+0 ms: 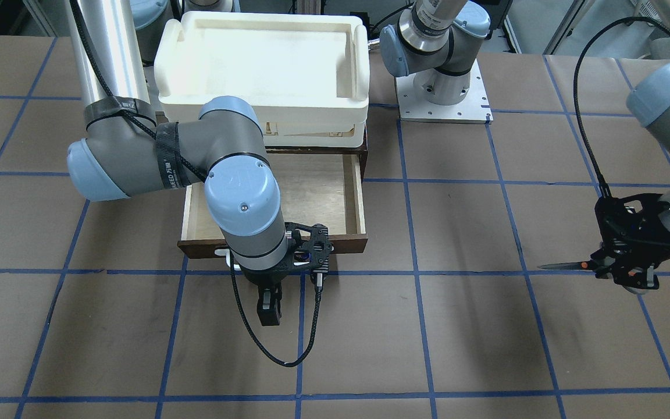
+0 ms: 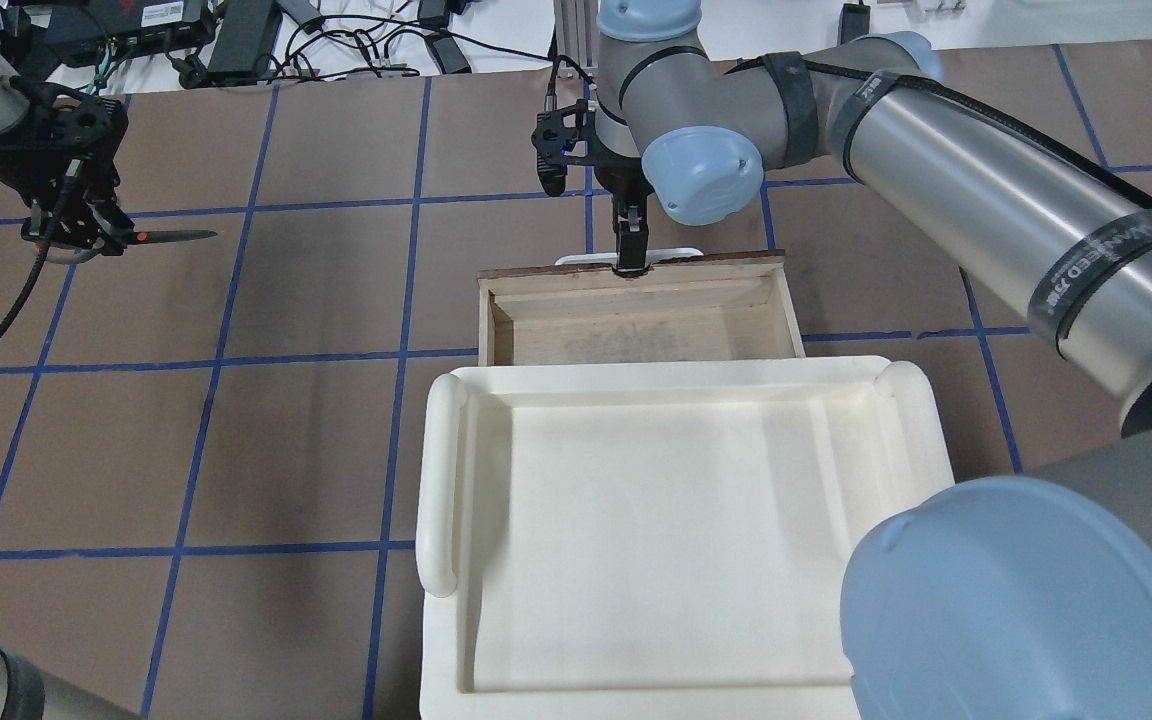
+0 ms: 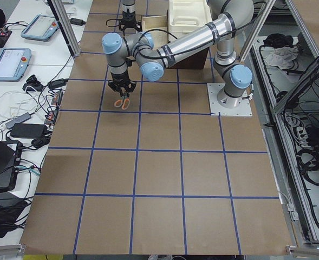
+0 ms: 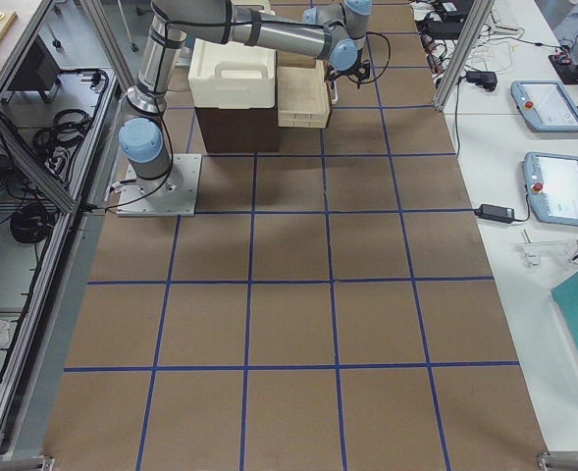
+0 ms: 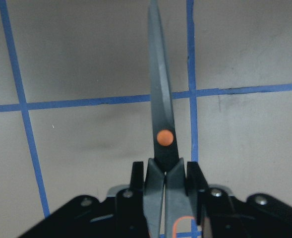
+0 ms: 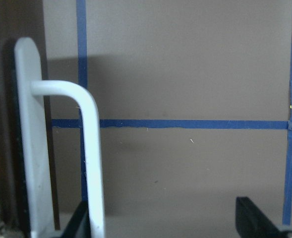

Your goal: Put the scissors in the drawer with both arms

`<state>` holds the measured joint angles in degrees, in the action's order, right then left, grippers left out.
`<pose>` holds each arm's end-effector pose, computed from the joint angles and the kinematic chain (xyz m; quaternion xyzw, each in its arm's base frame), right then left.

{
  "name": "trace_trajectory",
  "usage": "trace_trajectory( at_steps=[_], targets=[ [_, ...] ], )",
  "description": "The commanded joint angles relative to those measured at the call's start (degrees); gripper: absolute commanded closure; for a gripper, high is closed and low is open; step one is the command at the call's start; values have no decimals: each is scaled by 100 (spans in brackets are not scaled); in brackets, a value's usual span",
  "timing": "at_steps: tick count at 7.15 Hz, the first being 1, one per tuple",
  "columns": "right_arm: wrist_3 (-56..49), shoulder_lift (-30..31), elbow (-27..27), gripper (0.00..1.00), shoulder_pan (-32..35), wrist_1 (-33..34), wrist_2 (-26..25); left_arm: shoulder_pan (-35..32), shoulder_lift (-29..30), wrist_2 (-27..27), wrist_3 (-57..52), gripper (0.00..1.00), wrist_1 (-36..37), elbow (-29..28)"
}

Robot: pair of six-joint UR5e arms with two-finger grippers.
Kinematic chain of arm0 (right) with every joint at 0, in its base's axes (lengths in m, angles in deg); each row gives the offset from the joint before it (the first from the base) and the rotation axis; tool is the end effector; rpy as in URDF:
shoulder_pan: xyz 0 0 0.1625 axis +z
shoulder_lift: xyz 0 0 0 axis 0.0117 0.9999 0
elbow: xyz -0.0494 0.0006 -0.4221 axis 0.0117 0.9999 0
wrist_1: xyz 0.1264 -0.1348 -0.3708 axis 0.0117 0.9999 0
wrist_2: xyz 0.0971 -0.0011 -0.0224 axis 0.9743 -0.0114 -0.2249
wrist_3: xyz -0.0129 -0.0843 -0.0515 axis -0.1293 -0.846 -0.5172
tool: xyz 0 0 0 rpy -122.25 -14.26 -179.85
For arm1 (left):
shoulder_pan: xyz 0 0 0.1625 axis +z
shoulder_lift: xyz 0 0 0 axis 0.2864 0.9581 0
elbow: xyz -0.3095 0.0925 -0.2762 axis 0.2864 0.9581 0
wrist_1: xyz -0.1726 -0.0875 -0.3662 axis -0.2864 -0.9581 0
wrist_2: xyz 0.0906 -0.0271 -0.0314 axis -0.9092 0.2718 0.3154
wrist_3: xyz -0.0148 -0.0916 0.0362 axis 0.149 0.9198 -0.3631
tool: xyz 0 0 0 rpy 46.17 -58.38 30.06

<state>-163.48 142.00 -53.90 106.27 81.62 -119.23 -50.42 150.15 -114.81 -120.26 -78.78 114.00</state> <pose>0.3190 -0.6289 0.2907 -0.7106 0.7027 -0.0328 0.0098 0.1220 -0.6201 0.3588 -0.7263 -0.6870 -0.0229 0.0037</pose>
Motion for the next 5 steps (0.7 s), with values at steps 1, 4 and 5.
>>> trace_trajectory(
  at_steps=[1, 4, 5],
  targets=[
    [9, -31, 42, 0, -4, -1, 7, 0, -2, -6, 0, 100, -9, 2],
    [131, 65, 69, 0, -126, -36, 190, 0, 42, 3, 0, 100, -9, 2],
    [323, 170, 68, 0, -136, -45, 182, 0, 33, -6, 0, 100, -9, 2]
  ],
)
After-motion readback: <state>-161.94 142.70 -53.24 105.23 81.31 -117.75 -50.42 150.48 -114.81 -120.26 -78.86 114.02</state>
